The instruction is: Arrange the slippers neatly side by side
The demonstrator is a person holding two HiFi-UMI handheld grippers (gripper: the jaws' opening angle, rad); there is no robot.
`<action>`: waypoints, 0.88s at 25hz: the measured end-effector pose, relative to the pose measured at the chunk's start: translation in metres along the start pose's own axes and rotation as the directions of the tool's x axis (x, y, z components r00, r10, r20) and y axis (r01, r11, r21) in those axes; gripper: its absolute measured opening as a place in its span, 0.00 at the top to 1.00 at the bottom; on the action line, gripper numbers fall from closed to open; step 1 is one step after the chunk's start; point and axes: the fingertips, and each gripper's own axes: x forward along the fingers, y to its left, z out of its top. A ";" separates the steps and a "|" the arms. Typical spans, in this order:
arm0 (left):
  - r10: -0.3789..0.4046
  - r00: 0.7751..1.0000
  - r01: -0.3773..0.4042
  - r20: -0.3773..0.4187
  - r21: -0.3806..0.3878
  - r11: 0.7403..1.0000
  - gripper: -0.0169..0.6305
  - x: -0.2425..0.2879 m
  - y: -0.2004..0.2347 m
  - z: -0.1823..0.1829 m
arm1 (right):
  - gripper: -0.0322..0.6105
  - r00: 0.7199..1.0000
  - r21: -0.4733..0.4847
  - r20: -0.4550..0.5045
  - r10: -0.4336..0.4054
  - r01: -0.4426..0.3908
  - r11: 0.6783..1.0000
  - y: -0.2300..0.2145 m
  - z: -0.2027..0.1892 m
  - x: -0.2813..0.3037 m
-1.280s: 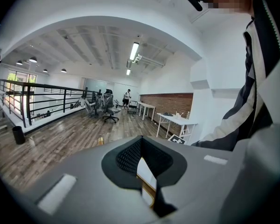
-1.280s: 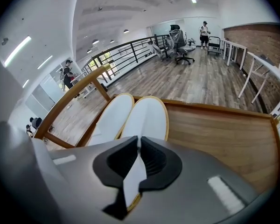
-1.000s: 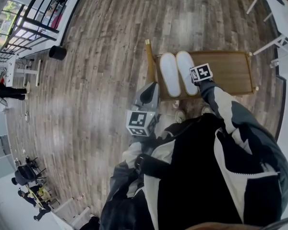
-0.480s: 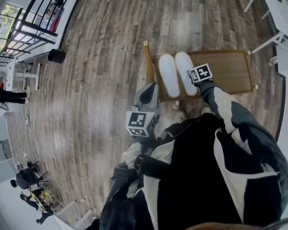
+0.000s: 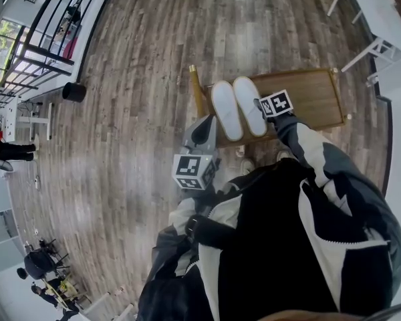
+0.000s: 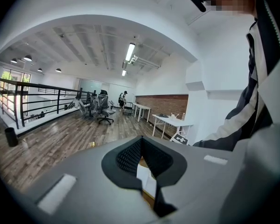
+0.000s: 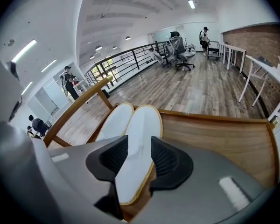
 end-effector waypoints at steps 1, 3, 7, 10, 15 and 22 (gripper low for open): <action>-0.004 1.000 0.004 0.005 0.003 1.000 0.95 0.002 -0.002 0.002 | 0.72 1.000 -0.006 0.019 0.005 -0.005 1.000 0.002 0.005 -0.006; -0.012 1.000 0.012 0.017 0.011 1.000 0.95 0.008 -0.006 0.007 | 0.77 0.998 -0.030 0.057 0.016 -0.014 0.999 0.007 0.015 -0.019; -0.031 0.999 0.030 0.032 0.022 0.999 0.95 0.021 -0.021 0.019 | 0.95 0.993 -0.093 0.114 0.034 -0.023 0.995 0.013 0.030 -0.044; -0.042 0.998 0.041 0.038 0.033 0.999 0.95 0.034 -0.033 0.026 | 0.95 0.981 -0.098 0.183 0.064 -0.046 0.994 0.015 0.045 -0.067; -0.056 0.996 0.052 0.069 0.045 0.998 0.95 0.055 -0.049 0.045 | 0.95 0.936 -0.187 0.325 0.138 -0.079 0.979 0.031 0.080 -0.131; -0.085 0.991 0.078 0.101 0.070 0.995 0.95 0.091 -0.084 0.068 | 0.95 0.858 -0.357 0.488 0.161 0.028 0.934 0.037 0.106 -0.230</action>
